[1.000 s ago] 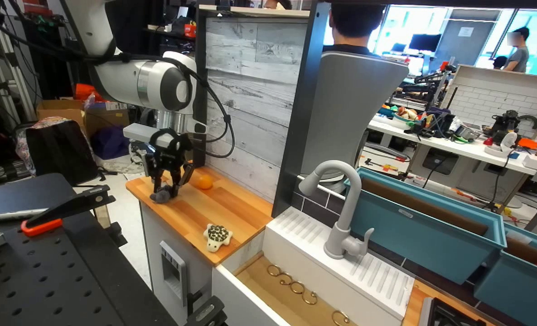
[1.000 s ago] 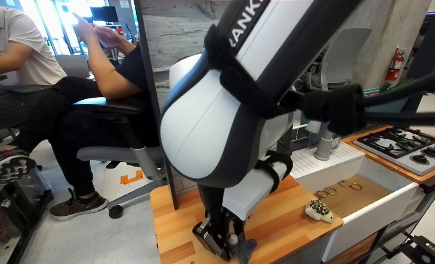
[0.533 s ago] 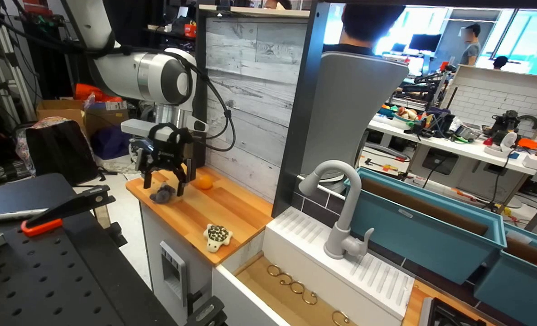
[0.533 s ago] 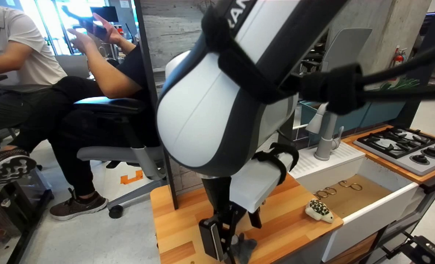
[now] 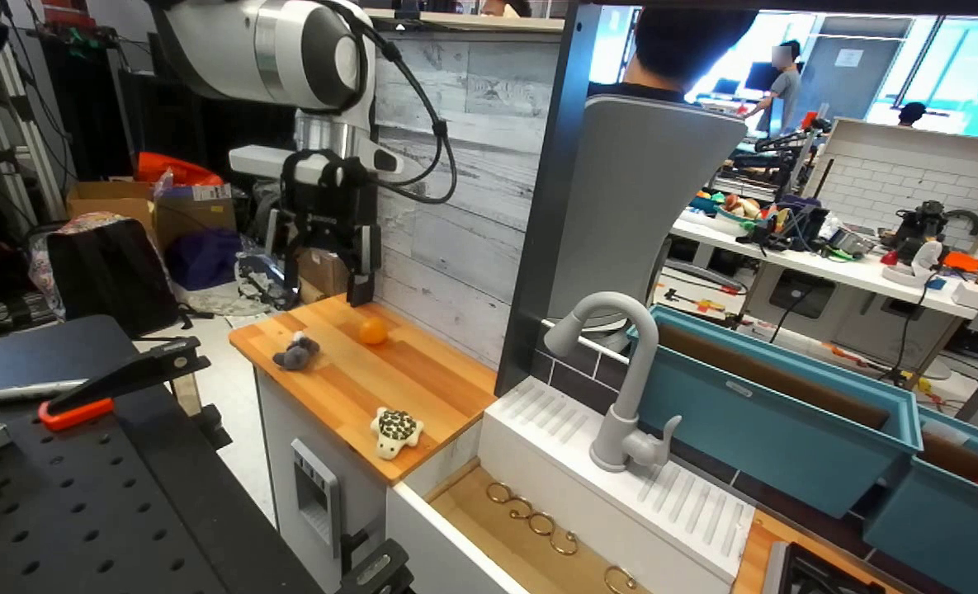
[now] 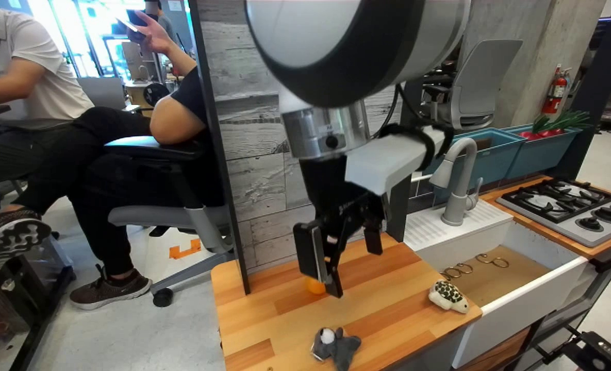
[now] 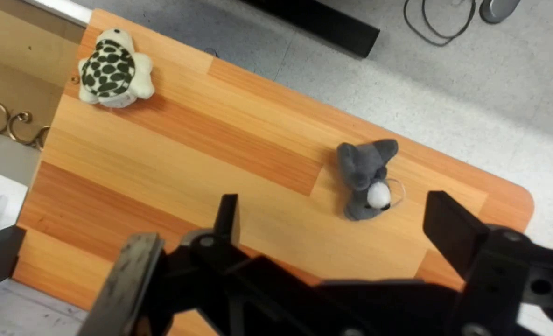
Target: Move the grey plush toy forwards.
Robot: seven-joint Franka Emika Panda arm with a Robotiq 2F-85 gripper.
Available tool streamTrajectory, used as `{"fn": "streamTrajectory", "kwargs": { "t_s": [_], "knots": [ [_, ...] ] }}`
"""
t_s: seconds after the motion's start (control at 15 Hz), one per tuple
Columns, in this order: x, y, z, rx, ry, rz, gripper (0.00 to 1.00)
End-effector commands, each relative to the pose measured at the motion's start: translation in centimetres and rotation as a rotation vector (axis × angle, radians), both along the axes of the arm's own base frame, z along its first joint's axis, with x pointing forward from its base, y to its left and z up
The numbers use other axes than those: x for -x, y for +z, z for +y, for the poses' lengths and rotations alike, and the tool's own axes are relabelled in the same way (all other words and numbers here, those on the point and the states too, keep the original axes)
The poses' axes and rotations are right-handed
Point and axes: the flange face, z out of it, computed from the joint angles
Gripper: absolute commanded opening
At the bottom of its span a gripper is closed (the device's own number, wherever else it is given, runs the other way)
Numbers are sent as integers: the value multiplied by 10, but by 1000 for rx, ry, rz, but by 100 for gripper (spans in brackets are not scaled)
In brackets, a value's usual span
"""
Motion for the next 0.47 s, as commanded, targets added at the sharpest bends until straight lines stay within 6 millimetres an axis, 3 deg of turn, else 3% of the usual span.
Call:
{"fn": "streamTrajectory", "kwargs": {
  "t_s": [0.0, 0.27, 0.33, 0.4],
  "knots": [
    [6, 48, -24, -78, -70, -115, 100],
    [6, 69, -66, -87, -158, -56, 100],
    [-2, 58, -46, -74, -124, -88, 100],
    [-2, 61, -58, -73, -141, -80, 100]
  ]
}}
